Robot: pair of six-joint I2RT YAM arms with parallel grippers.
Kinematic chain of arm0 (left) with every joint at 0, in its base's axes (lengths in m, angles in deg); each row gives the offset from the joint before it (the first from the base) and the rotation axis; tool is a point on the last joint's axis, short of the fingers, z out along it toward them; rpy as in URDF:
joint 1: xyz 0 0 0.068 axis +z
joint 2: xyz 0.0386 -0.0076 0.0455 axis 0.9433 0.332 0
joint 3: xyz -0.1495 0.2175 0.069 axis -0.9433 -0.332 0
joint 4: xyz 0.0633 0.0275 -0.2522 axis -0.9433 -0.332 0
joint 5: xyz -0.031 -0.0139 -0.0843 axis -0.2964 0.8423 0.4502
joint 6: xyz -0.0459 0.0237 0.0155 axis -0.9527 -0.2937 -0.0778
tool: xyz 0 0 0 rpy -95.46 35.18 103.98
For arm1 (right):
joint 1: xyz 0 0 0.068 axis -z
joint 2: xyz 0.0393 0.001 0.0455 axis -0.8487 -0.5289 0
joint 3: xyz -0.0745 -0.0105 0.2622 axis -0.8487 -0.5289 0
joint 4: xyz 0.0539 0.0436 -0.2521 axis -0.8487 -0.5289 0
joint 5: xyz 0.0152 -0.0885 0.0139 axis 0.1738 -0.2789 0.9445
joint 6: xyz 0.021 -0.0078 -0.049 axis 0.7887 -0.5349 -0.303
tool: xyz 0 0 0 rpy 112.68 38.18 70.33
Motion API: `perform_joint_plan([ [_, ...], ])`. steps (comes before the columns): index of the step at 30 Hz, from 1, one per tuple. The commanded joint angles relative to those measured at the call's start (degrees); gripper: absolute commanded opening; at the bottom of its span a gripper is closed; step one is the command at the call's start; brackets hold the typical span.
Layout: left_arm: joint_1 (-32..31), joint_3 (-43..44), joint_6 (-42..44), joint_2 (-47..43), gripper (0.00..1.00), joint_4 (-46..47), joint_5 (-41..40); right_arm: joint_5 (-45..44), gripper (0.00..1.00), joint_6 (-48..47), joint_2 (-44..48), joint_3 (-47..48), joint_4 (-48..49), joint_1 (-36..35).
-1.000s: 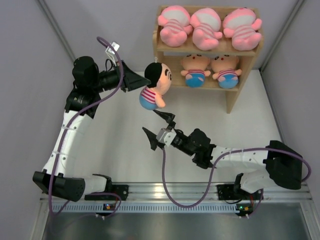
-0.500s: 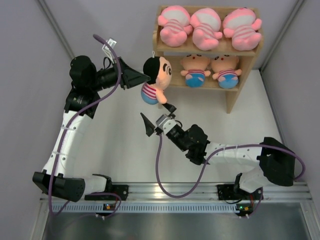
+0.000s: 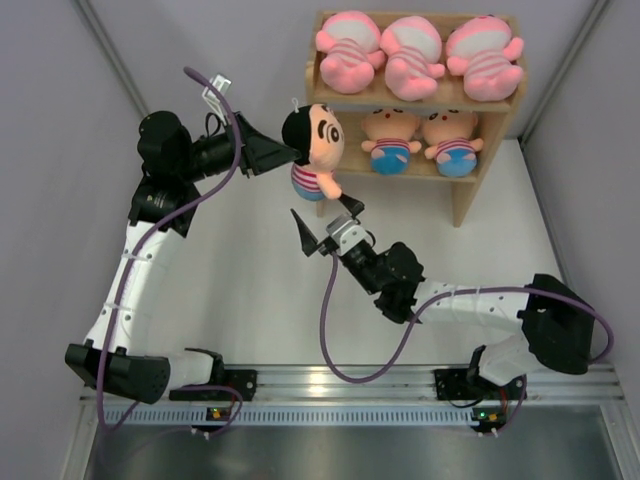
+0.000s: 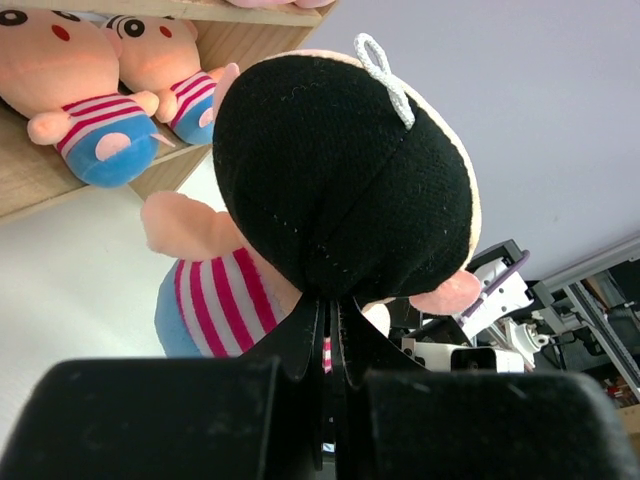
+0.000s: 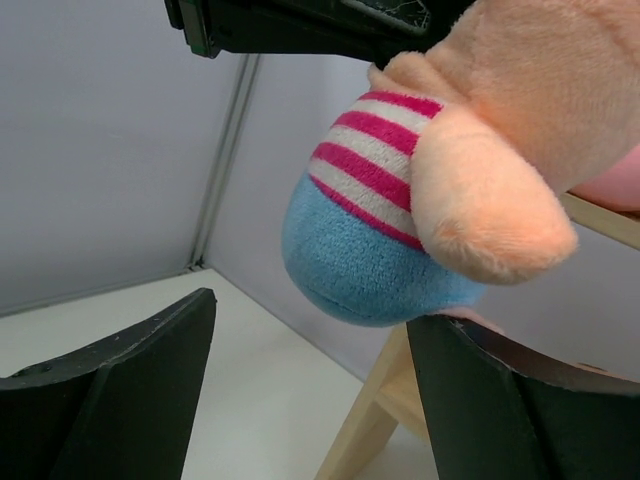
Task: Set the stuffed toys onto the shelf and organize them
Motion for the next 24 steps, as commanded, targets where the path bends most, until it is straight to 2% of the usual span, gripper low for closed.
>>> perform_joint_plan([
  [1, -0.1, -0.9, -0.8, -1.2, 0.00, 0.3, 2.9, -0.5, 0.78, 0.0, 3.4, 2.8, 6.8, 0.7],
  [4, -0.1, -0.8, -0.9, -1.5, 0.00, 0.3, 3.2, -3.1, 0.80, -1.0, 3.3, 3.3, 5.1, 1.2],
  [15, -0.1, 1.1, -1.1, -1.0, 0.00, 0.3, 3.9, -0.3, 0.83, 1.2, 4.8, 0.6, 1.5, 4.9],
  [17, -0.1, 1.0, -0.9, -0.9, 0.00, 0.3, 3.8, 1.4, 0.83, 1.0, 5.2, 0.4, 1.1, 5.0],
  [20, -0.1, 0.7, -0.9, -0.7, 0.00, 0.3, 3.5, 8.8, 0.82, 2.1, 5.9, 0.1, 1.0, 4.9],
  [24, -0.1, 0.0, -0.6, -0.8, 0.00, 0.3, 3.2, 12.7, 0.72, -1.6, 5.8, -0.1, 1.5, 3.5],
])
